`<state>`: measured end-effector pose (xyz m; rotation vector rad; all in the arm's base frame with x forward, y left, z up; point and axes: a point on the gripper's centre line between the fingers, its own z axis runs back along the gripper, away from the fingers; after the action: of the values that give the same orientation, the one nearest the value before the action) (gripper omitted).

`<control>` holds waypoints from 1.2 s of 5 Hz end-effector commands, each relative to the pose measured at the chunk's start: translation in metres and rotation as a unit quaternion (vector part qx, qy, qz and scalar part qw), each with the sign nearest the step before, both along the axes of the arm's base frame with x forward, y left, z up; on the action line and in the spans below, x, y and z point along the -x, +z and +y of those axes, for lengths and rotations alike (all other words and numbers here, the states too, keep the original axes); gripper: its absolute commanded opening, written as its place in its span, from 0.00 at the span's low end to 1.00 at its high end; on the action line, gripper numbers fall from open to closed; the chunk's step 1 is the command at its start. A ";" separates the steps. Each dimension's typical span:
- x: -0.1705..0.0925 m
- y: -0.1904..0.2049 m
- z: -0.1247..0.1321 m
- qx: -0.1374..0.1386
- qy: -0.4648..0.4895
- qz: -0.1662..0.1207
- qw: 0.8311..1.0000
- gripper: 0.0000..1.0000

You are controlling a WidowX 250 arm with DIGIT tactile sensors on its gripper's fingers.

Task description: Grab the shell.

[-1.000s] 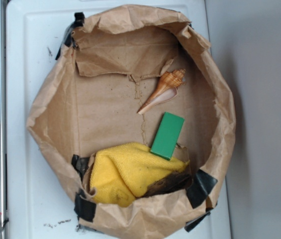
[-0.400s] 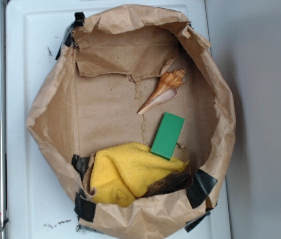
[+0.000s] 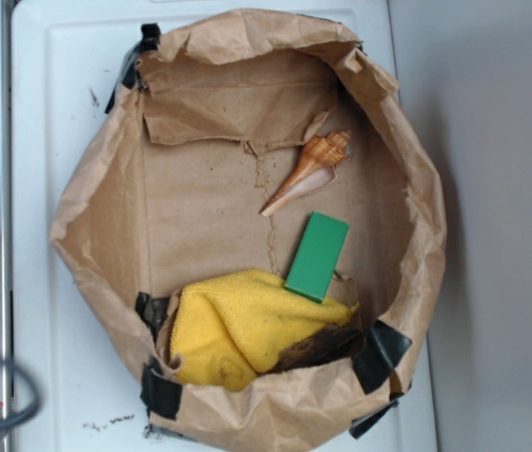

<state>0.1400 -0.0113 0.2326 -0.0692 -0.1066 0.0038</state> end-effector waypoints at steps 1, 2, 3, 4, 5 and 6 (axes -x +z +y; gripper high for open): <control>-0.077 -0.004 0.027 0.022 -0.013 -0.048 0.999 1.00; -0.107 -0.022 0.037 0.012 -0.006 -0.086 0.996 1.00; -0.128 -0.052 0.044 0.008 -0.023 -0.070 0.997 1.00; -0.128 -0.052 0.044 0.008 -0.023 -0.070 0.997 1.00; -0.128 -0.052 0.044 0.008 -0.023 -0.070 0.997 1.00; -0.128 -0.052 0.044 0.008 -0.023 -0.070 0.997 1.00</control>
<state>0.2676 0.0240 0.1687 -0.1031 -0.2062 -0.0694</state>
